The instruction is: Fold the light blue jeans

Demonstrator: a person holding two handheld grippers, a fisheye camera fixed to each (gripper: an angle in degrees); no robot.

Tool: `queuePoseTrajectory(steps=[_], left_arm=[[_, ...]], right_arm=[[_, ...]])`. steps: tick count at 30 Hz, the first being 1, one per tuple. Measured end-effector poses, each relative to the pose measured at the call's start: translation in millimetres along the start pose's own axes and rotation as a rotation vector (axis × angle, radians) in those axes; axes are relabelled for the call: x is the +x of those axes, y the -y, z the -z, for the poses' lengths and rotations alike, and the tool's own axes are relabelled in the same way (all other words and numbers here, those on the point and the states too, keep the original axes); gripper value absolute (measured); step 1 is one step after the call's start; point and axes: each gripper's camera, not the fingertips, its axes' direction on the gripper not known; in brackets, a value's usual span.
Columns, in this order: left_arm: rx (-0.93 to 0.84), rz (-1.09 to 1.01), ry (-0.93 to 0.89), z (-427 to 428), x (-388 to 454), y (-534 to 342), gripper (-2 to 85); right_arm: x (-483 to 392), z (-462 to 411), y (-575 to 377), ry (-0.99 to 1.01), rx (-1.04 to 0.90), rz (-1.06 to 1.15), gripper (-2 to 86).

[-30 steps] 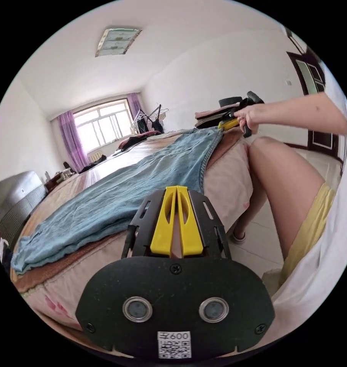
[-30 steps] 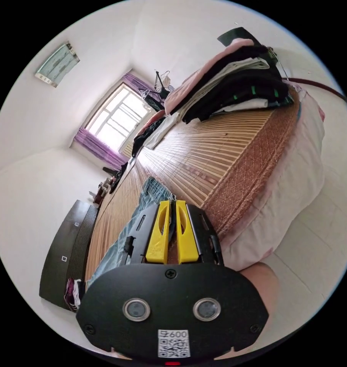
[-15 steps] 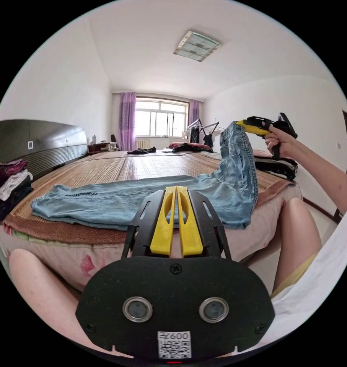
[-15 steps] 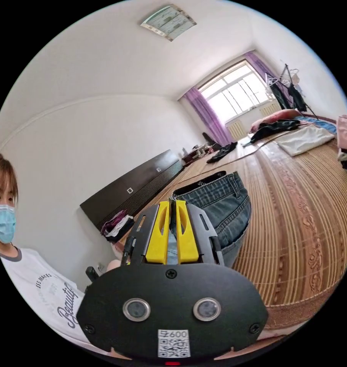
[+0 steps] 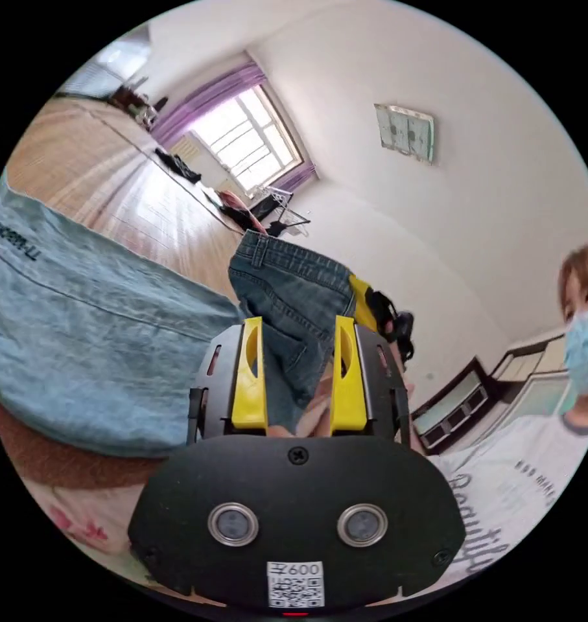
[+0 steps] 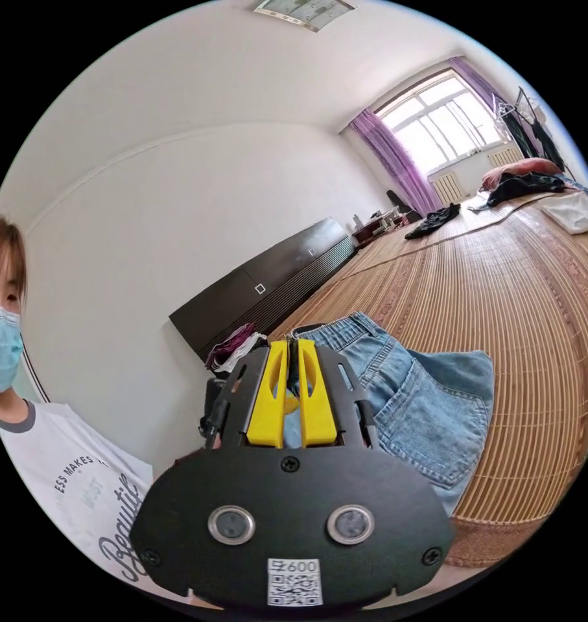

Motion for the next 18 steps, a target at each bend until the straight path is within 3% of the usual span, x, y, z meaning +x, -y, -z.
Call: queuePoseTrajectory(steps=[3, 8, 14, 18], left_arm=[[-0.068, 0.048, -0.079, -39, 5, 47, 14.7], [-0.219, 0.0, 0.031, -130, 39, 80, 10.5], [-0.509, -0.028, 0.222, -285, 39, 123, 1.6], [-0.58, -0.045, 0.291, -373, 33, 146, 0.7]], right_arm=[[44, 49, 18, -0.029, 0.143, -0.028, -0.8], [160, 200, 48, -0.244, 0.424, -0.086, -0.8], [328, 264, 46, -0.608, 0.359, -0.278, -0.8], [429, 271, 21, -0.604, 0.452, -0.405, -0.8]])
